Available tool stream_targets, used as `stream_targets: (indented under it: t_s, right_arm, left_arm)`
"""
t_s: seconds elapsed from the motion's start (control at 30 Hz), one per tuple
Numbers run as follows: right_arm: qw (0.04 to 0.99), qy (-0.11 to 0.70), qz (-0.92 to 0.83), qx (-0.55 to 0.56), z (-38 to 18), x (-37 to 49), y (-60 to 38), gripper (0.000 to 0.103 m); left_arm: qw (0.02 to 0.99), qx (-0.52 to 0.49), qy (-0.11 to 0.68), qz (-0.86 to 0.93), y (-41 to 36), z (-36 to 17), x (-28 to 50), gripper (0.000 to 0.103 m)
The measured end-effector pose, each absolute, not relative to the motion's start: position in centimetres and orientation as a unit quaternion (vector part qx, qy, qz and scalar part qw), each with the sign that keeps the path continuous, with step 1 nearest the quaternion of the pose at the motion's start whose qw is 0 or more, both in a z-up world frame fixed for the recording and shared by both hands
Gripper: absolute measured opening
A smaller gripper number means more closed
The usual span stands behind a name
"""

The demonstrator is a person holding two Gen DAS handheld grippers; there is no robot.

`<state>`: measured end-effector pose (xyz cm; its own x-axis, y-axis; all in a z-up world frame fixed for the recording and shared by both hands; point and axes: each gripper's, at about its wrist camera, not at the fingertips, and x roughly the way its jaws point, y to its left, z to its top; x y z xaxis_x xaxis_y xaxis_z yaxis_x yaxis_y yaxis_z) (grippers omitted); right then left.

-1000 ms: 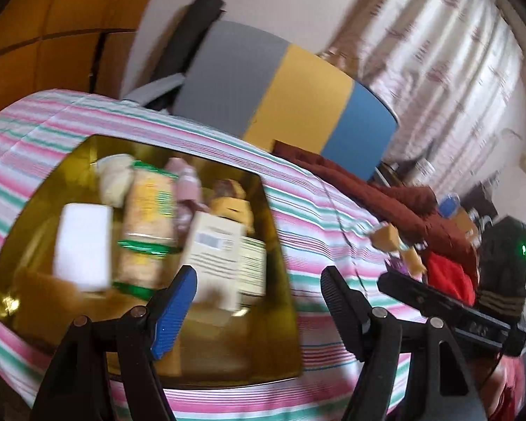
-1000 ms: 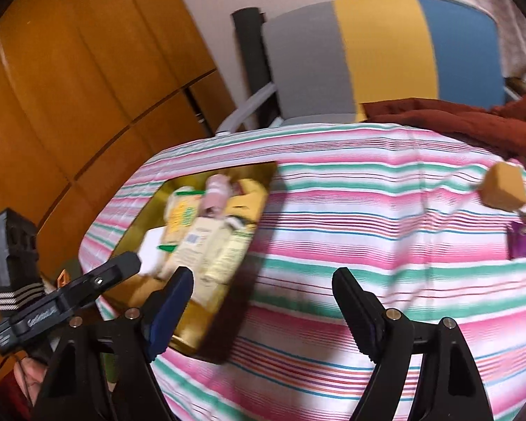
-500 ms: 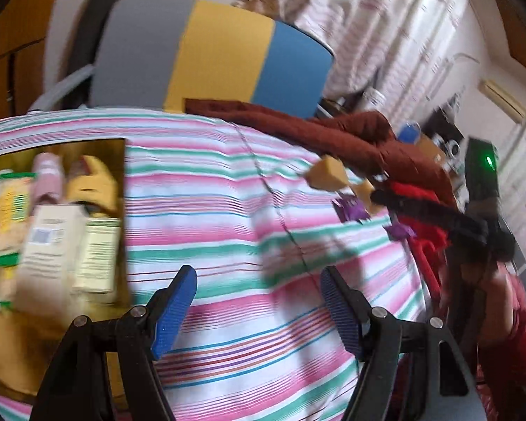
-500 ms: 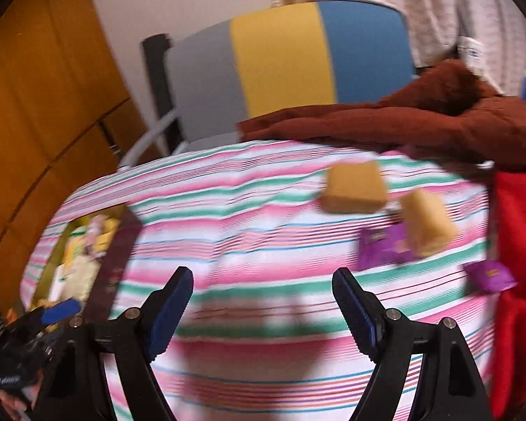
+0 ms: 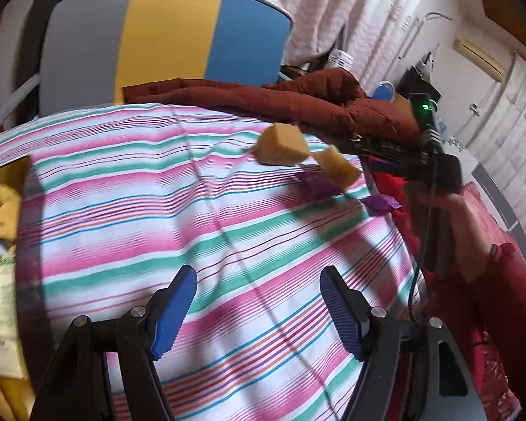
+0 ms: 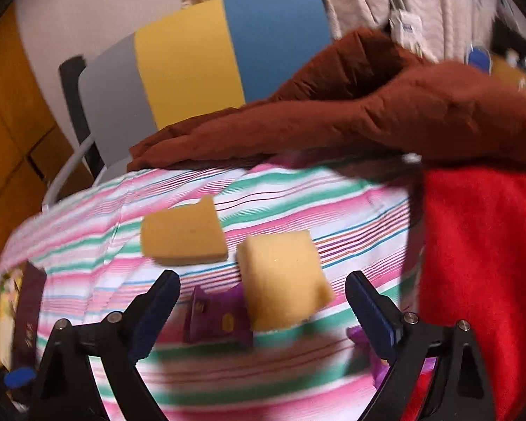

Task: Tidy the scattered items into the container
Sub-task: 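Move both tools back toward the remaining sponge cakes and purple packs, then grasp a yellow sponge cake with the right tool while the left grasps a purple pack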

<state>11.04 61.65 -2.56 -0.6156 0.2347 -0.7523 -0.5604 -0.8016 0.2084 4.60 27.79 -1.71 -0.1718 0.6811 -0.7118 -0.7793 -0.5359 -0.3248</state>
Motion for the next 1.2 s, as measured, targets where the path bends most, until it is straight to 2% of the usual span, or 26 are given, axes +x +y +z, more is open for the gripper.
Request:
stream_targets:
  t_s: [0.13, 0.27, 0.33, 0.4, 0.43, 0.7, 0.97, 1.2]
  right_arm:
    - [0.22, 0.229, 0.863, -0.393, -4.1, 9.9, 62.4, 0.095]
    - [0.22, 0.228, 0.856, -0.408, -5.1, 9.3, 62.7, 0.088]
    - [0.218, 0.227, 0.855, -0.413, -5.3, 9.1, 62.8, 0.078]
    - [0.222, 0.221, 0.852, -0.419, -5.5, 8.9, 63.0, 0.057]
    - [0.221, 0.222, 0.85, -0.423, -5.6, 9.0, 63.0, 0.054]
    - [0.248, 0.262, 0.85, -0.385, -4.5, 10.7, 64.8, 0.053]
    - [0.294, 0.273, 0.849, -0.345, -3.0, 12.8, 66.4, 0.053]
    - [0.303, 0.287, 0.845, -0.334, -2.7, 13.6, 67.1, 0.053]
  left_arm:
    - [0.49, -0.438, 0.057, 0.752, 30.0, -2.3, 4.5, 0.073]
    - [0.493, -0.451, 0.055, 0.742, 32.1, -3.1, 4.2, 0.073]
    - [0.494, -0.454, 0.054, 0.739, 33.1, -3.4, 4.2, 0.073]
    - [0.496, -0.454, 0.056, 0.738, 33.9, -3.5, 4.2, 0.073]
    - [0.497, -0.453, 0.059, 0.737, 34.4, -3.6, 4.3, 0.073]
    - [0.511, -0.444, 0.085, 0.731, 39.0, -3.7, 5.0, 0.073]
    - [0.488, -0.466, 0.072, 0.735, 45.1, -4.4, 3.8, 0.074]
    - [0.475, -0.465, 0.124, 0.737, 49.2, -6.0, 2.8, 0.074]
